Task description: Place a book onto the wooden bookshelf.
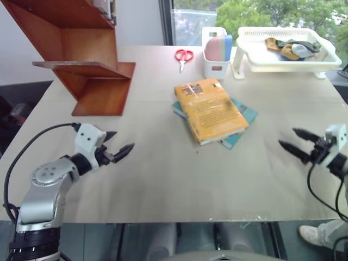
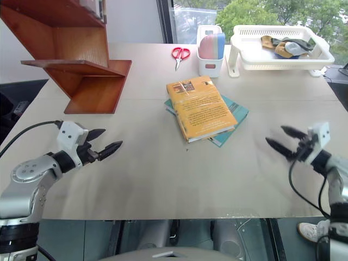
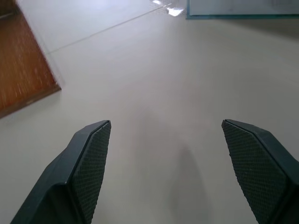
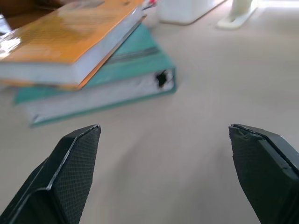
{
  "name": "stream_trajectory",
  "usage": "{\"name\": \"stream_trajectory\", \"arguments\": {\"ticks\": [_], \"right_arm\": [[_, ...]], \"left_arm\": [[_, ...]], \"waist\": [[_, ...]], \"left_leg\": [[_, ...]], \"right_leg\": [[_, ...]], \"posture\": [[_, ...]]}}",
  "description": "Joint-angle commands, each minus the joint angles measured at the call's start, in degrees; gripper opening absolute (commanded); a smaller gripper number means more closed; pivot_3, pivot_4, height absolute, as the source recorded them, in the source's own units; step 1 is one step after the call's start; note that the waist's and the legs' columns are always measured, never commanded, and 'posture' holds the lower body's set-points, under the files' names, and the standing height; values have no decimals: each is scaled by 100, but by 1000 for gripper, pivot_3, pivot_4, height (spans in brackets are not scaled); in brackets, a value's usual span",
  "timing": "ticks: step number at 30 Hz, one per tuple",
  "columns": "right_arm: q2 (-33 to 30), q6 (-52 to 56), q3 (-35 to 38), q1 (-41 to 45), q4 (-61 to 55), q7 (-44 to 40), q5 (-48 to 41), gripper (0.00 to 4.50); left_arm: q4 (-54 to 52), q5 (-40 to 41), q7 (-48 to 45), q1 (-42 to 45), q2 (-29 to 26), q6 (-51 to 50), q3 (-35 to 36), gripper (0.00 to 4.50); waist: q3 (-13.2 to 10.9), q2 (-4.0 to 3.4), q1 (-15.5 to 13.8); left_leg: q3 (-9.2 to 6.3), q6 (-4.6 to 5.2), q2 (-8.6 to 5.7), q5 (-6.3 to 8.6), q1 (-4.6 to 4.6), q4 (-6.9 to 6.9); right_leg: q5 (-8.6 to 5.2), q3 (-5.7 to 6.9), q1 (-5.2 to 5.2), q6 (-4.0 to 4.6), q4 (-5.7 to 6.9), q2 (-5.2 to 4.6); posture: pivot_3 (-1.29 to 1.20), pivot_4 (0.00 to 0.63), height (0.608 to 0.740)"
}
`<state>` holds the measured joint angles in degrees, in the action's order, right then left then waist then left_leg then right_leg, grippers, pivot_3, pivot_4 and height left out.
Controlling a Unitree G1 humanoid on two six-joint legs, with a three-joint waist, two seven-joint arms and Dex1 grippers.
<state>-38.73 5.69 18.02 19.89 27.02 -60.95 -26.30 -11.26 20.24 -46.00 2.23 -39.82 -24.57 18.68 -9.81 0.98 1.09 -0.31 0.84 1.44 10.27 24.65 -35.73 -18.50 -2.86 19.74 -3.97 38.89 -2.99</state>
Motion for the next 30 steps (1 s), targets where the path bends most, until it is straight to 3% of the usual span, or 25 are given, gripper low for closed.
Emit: {"name": "stream_trajectory", "arguments": {"ticks": [1,9,17,25,30], "right_arm": [[70,134,-172,885,509,455,267,4500],[555,-27,-419,2682,2499,1082,765,4500],[938,-270,-535,3394,3899,990,1111,4500],[1096,-192,-659,3493,4284,110,1289,4500],[1254,-175,-750,3314,4128,-1291,1213,4500]], "left_arm": [[-226,531,-388,253,-224,-140,138,3982],[-256,1206,-864,802,-806,-610,289,3982],[-432,1605,-1202,877,-1380,-1013,372,3982],[-475,1634,-1176,829,-1533,-1025,456,3982],[-499,1593,-1170,752,-1593,-1010,526,3982]], "waist": [[-1,0,3],[-14,-1,-16],[-29,-2,44],[-30,-4,134],[-34,-7,156]], "left_leg": [[0,0,0,0,1,1],[-6,0,-7,0,9,23],[-4,-1,-8,-1,8,35],[-3,-1,-8,-1,6,37],[1,-1,-6,-1,4,37]], "right_leg": [[0,-1,1,0,0,1],[-1,6,5,2,-16,0],[-1,4,8,2,-24,2],[-1,3,7,2,-25,4],[-1,-2,8,1,-22,10]], "posture": [[0,150,740],[0,150,740],[0,150,740],[0,150,740],[0,150,740]]}}
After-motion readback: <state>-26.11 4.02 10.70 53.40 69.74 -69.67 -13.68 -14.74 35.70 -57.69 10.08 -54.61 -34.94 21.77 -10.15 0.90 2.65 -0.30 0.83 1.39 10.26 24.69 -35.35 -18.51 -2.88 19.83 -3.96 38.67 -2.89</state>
